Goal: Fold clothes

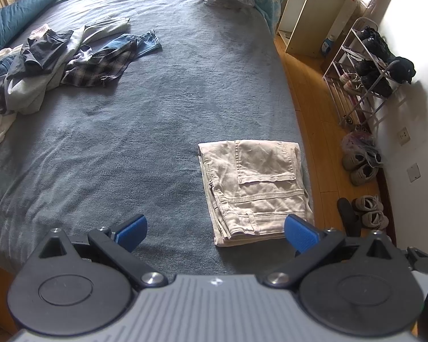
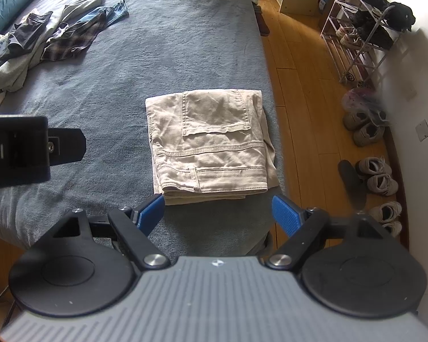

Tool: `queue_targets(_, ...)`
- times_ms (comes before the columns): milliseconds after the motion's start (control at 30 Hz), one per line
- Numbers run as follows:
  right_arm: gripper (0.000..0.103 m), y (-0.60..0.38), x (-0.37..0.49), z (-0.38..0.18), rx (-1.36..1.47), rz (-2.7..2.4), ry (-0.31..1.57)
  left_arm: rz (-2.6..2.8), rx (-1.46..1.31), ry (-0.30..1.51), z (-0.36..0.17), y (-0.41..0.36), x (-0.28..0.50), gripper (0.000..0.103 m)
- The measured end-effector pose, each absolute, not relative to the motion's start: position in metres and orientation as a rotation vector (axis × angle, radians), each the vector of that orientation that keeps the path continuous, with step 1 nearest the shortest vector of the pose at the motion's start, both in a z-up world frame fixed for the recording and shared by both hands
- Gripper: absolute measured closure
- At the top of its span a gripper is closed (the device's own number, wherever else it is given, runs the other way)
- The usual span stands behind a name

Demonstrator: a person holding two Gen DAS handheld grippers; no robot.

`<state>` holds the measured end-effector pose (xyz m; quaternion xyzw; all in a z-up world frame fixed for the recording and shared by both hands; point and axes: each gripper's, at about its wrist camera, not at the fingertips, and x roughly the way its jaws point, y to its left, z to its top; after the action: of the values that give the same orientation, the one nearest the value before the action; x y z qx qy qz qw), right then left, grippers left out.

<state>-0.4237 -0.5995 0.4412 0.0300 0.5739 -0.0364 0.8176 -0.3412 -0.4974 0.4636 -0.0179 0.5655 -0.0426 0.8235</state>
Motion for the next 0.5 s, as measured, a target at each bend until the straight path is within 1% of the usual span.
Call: queue_targets(500,0.02,-0.5971,-0.423,0.4405,0.062,-0.08,1.224,-0.097,-0.039,1.206,0.465,-0.4942,-0.3415,0.0)
